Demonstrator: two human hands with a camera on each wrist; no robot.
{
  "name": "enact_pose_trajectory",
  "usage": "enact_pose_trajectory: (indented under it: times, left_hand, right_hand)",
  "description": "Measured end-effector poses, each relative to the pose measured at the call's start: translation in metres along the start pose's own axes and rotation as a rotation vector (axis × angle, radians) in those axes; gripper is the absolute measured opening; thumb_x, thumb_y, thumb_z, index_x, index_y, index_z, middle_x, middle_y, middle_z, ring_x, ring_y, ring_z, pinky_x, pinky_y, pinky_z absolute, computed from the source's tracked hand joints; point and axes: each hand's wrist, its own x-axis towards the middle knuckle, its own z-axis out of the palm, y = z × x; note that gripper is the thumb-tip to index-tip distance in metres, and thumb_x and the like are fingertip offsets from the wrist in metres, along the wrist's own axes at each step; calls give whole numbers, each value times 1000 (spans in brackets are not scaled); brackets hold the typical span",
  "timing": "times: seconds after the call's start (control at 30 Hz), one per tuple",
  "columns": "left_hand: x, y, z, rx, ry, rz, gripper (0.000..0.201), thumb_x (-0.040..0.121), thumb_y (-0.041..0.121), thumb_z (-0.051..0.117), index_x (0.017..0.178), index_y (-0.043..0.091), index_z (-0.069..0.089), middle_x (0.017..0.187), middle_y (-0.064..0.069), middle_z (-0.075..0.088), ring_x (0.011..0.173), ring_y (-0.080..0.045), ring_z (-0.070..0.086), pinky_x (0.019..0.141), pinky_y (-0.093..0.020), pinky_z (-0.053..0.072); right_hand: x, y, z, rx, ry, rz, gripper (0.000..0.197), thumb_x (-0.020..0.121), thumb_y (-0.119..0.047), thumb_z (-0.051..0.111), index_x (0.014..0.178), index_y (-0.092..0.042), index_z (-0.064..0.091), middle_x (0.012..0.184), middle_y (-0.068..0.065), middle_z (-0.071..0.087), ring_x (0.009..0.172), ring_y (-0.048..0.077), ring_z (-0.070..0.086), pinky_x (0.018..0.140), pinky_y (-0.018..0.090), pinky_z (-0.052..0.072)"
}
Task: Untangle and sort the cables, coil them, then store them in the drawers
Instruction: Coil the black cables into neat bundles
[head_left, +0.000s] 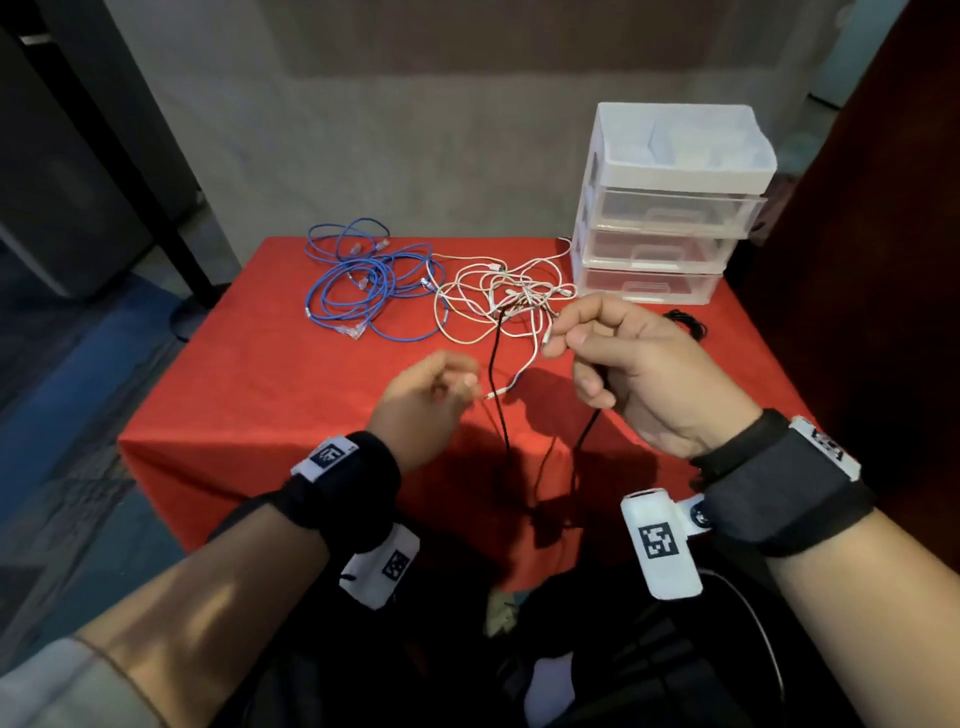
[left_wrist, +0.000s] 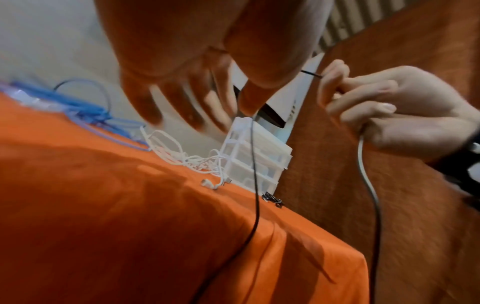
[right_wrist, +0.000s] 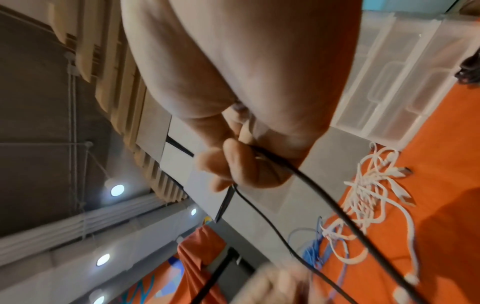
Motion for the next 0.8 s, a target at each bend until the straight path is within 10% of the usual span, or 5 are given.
enact_pose_trajectory:
  times: [0.2, 0.33, 0.47, 0.67, 0.8]
  left_hand:
    - [-7, -10, -8, -493, -77, -320, 24, 108, 19, 41, 98, 11, 61, 63, 2, 46, 53, -11, 50, 62, -26, 46]
    - [-10, -11, 5, -389, -4, -218, 8, 97, 22, 62, 104, 19, 64, 76, 0, 58, 66, -13, 53, 68, -30, 44]
    - [-11, 1, 27, -257, -140, -25, 51, 82, 45, 66, 130, 32, 52, 126, 5, 62, 107, -3, 59, 97, -17, 47]
    - [-27, 6, 49, -248, -316, -92, 23, 104, 31, 48, 100, 21, 68, 76, 8, 66, 74, -9, 59, 77, -27, 47]
    - [-34, -9, 40, -231, -127, -107, 14, 101, 16, 57, 114, 16, 62, 93, 3, 65, 84, -2, 60, 86, -27, 44]
  right_hand:
    - [-2, -35, -39, 172, 204, -126, 23, 99, 4, 45, 96, -14, 60, 85, 5, 67, 52, 9, 40, 46, 20, 29]
    - [-3, -45, -42, 199, 169, -119, 22, 98, 3, 45, 95, -14, 59, 85, 5, 66, 52, 9, 39, 45, 19, 27]
    - [-6, -48, -25, 191, 47, -99, 20, 97, 2, 46, 96, -13, 59, 89, 8, 65, 54, 10, 40, 44, 19, 26]
    - [-5, -64, -25, 206, 60, -159, 21, 100, 0, 45, 97, -15, 59, 90, 4, 66, 56, 8, 41, 46, 18, 29]
    - [-7, -66, -38, 242, 119, -172, 22, 100, 0, 45, 97, -16, 60, 88, 2, 65, 56, 8, 40, 46, 17, 31]
